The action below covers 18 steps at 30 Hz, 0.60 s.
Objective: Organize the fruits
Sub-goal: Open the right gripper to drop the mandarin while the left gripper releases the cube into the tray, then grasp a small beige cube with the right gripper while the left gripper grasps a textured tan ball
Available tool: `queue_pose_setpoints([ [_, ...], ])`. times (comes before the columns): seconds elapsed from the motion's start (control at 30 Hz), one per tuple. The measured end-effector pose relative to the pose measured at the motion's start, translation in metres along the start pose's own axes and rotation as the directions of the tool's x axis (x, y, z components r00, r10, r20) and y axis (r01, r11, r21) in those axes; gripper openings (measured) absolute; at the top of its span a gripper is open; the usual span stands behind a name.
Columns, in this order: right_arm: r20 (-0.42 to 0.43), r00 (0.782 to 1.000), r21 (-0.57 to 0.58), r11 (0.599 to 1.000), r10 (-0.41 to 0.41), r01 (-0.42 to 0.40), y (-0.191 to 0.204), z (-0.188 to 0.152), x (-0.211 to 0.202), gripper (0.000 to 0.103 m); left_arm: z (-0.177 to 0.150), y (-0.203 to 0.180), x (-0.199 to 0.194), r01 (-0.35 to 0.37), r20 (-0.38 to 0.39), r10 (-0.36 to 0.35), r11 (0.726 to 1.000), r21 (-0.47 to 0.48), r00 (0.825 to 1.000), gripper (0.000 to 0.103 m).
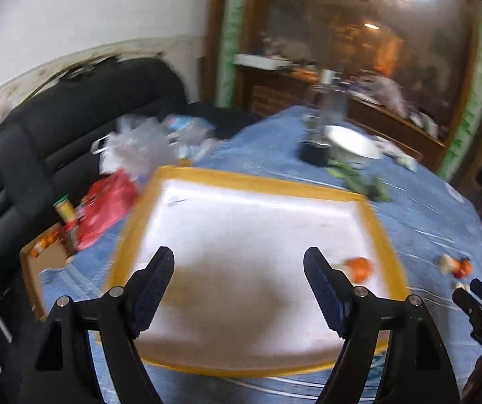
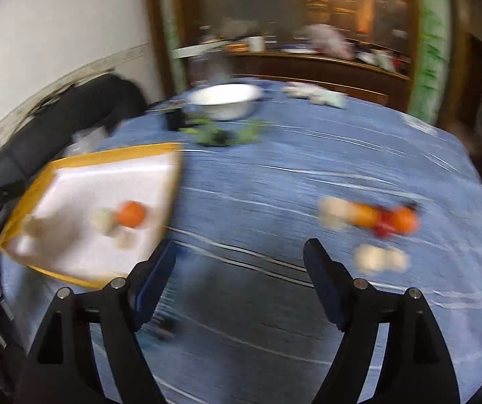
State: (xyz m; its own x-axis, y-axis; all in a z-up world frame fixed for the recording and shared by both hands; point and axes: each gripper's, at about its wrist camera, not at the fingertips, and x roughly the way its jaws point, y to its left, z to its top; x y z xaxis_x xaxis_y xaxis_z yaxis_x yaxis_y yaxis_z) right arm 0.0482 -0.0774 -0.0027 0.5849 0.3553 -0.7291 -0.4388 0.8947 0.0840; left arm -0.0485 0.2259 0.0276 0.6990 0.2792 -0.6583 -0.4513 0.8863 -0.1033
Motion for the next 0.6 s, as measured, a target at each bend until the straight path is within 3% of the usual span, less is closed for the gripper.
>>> queue_pose_setpoints([
  [0.13,-0.043,0.991,0.104,0.986,-0.123,0.127,-0.082,-0.022,-0.004,0.079,-0.008,-0.058,0.001,0.102,-0.012,-0.102,0.989,0.104,0.995,0.079],
  [0.23,-0.095,0.979,0.132,0.973,-0.178,0.189,-0.12,-0.034,0.005,0.077,-0.02,-0.104,0.005,0.175,-0.05,-0.169,0.967,0.184,0.984,0.079],
  [0.4,-0.143,0.975,0.114,0.975,-0.173,0.19,-0.135,-0.04,0.027,0.064,-0.046,-0.175,0.015,0.276,-0.115,-0.252,0.913,0.3,0.961,0.079],
  [0.5,-0.143,0.975,0.092,0.978,-0.171,0.185,-0.134,-0.032,0.04,0.06,-0.059,-0.204,0.021,0.292,-0.142,-0.256,0.879,0.377,0.956,0.079],
  [0.6,-0.152,0.976,0.064,0.984,-0.155,0.167,-0.13,-0.019,0.058,0.052,-0.064,-0.219,0.024,0.308,-0.157,-0.266,0.864,0.398,0.951,0.079],
])
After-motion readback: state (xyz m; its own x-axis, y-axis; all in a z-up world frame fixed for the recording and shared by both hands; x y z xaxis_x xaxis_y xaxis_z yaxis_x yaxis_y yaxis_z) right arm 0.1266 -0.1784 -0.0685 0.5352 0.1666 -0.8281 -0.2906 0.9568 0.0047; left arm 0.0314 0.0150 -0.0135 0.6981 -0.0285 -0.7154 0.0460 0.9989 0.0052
